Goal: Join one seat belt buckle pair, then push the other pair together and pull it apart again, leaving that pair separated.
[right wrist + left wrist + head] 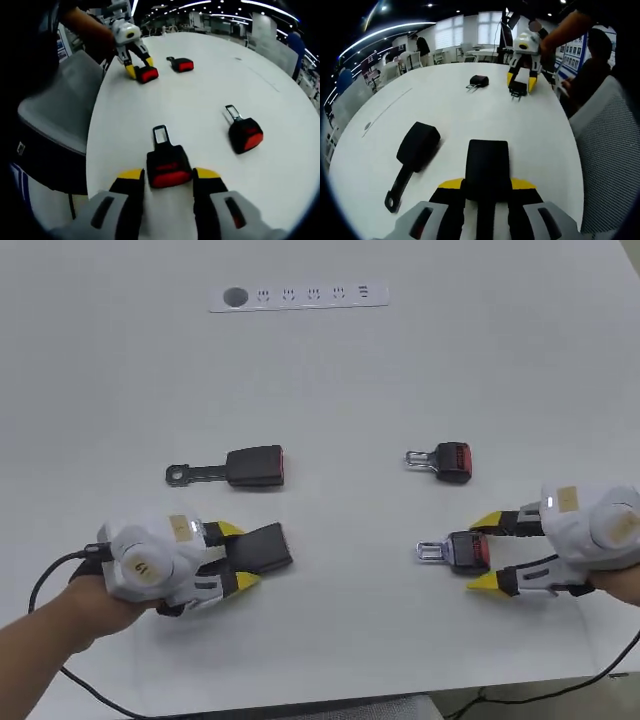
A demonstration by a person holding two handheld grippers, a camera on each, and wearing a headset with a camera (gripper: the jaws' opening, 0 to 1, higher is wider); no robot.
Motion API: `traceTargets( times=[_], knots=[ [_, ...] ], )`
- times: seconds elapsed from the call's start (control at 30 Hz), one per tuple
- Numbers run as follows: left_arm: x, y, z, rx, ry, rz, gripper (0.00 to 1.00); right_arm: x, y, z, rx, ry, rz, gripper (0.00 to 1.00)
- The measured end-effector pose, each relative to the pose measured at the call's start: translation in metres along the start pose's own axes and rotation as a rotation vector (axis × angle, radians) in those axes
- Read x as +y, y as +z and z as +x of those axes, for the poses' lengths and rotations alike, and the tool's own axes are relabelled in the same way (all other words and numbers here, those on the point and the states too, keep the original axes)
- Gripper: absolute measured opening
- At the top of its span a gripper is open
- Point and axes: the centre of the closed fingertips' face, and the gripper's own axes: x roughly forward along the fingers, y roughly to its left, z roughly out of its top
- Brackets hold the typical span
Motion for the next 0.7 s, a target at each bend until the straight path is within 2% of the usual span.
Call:
traceTargets(
  times=[0.07,0.2,0.37,0.7],
  knots=[
    [-0.0012,0.0004,-0.0004,0.01,-0.024,0.027,0.34,0.0002,-0.0006,-0.0005,0.0,0.008,0.003,0.37],
    [-0.0029,-0.0007,-0.0014,0.048,-0.091,0.127,0.34,-0.0007,-0.0014,-0.0019,0.003,0.015,-0.019,0.35],
    [-0.0029,-0.0002,-0.0019,0.078,-0.125,0.17,0.33,0.0003,-0.0016,-0.0034,0.0,0.032,-0.023,0.34],
    [-0.0023,-0.0002,-0.0023,0.083,-0.146,0.194,0.34,0.0004,-0.0016,-0.0042,-0.008,0.041,-0.033,0.34]
  ],
)
